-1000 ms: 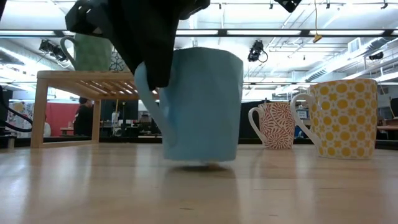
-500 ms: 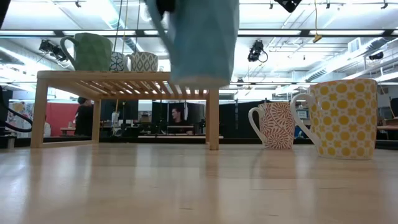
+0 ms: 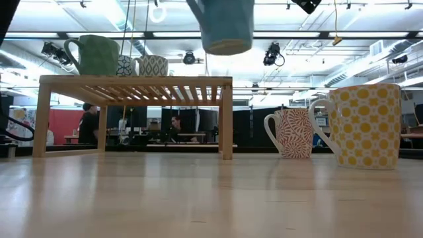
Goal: Place coffee mugs
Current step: Put the blue mug on the shelf
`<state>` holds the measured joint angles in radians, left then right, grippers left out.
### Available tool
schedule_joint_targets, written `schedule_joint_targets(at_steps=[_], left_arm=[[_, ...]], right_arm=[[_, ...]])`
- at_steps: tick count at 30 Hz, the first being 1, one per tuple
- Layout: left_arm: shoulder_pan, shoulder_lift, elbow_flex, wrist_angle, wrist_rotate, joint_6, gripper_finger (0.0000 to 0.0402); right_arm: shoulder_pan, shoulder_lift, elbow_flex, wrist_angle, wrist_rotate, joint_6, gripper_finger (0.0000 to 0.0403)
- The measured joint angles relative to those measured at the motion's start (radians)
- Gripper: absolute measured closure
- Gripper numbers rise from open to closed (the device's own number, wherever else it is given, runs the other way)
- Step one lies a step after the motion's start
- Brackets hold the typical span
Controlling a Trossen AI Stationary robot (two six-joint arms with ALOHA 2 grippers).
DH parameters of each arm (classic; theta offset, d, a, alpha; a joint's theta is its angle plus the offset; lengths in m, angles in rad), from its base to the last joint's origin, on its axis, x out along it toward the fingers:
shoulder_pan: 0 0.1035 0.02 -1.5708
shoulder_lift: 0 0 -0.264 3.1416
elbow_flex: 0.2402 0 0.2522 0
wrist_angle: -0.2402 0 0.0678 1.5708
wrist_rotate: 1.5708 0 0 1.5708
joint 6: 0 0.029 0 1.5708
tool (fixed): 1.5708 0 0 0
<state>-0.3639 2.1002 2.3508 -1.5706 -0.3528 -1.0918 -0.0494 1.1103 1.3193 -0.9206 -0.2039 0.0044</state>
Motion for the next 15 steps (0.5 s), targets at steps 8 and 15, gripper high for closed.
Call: schedule_joint_targets(at_steps=[8, 15], left_arm=[[0.076, -0.071, 0.000, -0.001, -0.036, 0.082, 0.0343], [0.125, -0.142, -0.001, -0.001, -0.064, 0.122, 0.0343]], right_arm=[[0.000, -0.001, 0.000, -0.017, 0.000, 0.000, 0.0233], [0.000, -0.018, 0.000, -0.045, 0.000, 0.000, 0.0233]])
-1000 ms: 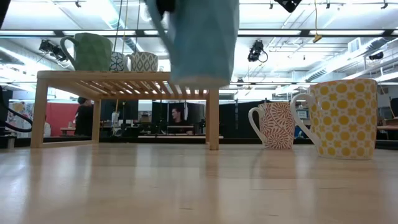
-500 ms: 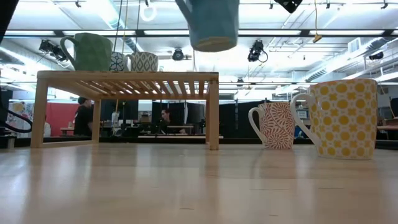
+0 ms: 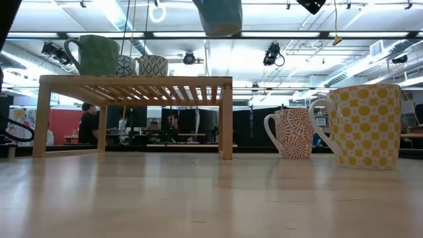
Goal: Place coffee mugs
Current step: Put the blue mug on the shelf
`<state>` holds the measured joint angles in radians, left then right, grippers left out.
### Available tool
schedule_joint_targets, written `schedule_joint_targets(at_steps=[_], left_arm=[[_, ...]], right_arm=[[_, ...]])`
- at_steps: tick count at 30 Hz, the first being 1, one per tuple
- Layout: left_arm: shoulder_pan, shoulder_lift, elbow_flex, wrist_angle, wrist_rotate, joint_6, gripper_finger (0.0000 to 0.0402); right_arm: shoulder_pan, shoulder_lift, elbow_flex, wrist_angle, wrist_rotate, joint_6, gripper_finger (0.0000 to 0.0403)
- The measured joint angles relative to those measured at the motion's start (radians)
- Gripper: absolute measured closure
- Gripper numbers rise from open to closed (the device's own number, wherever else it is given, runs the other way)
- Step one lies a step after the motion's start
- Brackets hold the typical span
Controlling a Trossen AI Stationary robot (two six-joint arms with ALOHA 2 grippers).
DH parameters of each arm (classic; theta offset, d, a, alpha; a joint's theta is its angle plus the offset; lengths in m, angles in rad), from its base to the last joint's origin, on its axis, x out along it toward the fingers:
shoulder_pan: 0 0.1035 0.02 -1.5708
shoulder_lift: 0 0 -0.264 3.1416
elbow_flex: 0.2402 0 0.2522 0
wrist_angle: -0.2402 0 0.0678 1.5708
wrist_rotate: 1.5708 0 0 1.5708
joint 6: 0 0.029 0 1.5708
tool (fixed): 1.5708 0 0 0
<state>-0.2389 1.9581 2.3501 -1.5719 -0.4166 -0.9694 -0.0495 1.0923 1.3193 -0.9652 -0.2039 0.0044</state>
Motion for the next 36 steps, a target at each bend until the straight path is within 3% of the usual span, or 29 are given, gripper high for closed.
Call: schedule_joint_targets(at_steps=[12, 36], left_arm=[[0.066, -0.105, -0.001, 0.000, -0.020, 0.079, 0.0343], [0.262, -0.117, -0.040, 0.005, 0.006, 0.220, 0.0343]], right_arm=[[0.000, -0.067, 0.000, -0.037, 0.000, 0.000, 0.0233], [0.000, -0.082, 0.000, -0.036, 0.000, 0.000, 0.0233]])
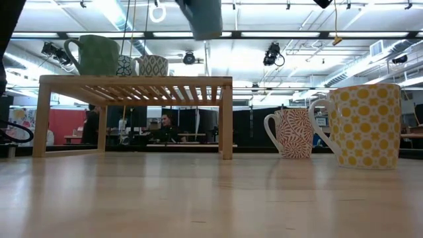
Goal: Place coffee mugs
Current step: Put the blue mug on the shelf
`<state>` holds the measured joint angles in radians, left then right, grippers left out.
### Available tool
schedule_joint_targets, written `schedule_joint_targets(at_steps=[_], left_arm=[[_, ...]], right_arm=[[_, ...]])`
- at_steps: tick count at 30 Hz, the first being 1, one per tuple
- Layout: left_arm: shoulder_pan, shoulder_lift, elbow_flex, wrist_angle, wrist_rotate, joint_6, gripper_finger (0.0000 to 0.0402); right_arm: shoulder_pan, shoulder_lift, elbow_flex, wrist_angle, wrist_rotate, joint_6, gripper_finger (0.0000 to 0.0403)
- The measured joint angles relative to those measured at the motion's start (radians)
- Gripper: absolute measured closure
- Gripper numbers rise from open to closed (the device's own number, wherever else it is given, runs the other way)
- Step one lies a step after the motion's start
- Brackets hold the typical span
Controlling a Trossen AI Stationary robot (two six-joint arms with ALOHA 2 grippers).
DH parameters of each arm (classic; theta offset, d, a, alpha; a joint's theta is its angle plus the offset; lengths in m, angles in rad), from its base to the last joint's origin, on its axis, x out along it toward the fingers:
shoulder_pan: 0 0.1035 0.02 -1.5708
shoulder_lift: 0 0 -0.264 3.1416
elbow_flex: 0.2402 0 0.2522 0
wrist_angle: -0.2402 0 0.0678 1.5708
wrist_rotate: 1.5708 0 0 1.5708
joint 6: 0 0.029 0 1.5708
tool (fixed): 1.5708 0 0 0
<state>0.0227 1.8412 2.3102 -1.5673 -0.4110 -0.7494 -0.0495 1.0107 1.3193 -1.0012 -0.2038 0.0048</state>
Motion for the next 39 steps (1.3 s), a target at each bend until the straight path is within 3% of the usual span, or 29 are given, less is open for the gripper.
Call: schedule_joint_targets(at_steps=[8, 19, 27, 39], left_arm=[[0.008, -0.049, -0.254, -0.003, 0.055, -0.011, 0.0343], [0.013, -0.291, -0.502, -0.003, 0.093, -0.161, 0.0343], [0.013, -0.406, -0.600, -0.004, 0.120, -0.227, 0.0343], [0.047, -0.410, -0.677, -0.003, 0.120, -0.209, 0.0341]], right_arm=[[0.000, 0.000, 0.000, 0.001, 0.000, 0.000, 0.0233], [0.000, 0.001, 0.000, 0.001, 0.000, -0.005, 0.0233], [0.000, 0.001, 0.000, 0.001, 0.000, -0.008, 0.0233], [0.000, 0.001, 0.000, 0.005, 0.000, -0.008, 0.0233]])
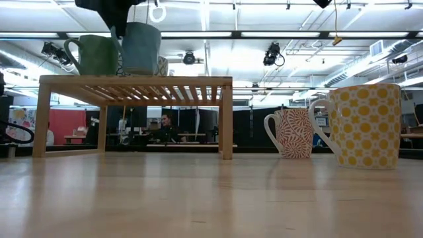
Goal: Place coffee mugs
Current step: Put the blue mug on the shelf
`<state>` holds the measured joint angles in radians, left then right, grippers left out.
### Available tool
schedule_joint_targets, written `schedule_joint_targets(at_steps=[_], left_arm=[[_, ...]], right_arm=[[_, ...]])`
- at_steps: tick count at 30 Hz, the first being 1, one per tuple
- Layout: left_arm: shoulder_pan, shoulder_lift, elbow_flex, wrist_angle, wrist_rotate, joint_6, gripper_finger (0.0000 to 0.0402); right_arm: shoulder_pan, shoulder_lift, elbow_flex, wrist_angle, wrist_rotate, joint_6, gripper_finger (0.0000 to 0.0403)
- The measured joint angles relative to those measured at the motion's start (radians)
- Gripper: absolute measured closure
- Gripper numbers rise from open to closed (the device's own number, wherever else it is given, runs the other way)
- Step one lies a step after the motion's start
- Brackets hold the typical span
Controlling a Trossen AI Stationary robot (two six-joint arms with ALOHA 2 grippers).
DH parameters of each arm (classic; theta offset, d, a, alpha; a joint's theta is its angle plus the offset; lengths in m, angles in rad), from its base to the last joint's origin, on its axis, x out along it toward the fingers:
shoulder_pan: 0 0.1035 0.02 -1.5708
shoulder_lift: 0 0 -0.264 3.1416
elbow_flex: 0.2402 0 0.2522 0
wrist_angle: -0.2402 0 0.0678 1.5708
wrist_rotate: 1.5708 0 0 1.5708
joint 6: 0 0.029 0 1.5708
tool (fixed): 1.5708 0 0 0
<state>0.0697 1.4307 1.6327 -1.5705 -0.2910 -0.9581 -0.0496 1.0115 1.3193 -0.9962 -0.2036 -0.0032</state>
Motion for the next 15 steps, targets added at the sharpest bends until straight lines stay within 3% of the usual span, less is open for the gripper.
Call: schedule_joint_targets(at_steps=[15], left_arm=[[0.041, 0.011, -0.006, 0.015, -0.003, 0.001, 0.0339]], right_arm=[[0.000, 0.000, 0.000, 0.000, 0.000, 0.000, 0.0233]])
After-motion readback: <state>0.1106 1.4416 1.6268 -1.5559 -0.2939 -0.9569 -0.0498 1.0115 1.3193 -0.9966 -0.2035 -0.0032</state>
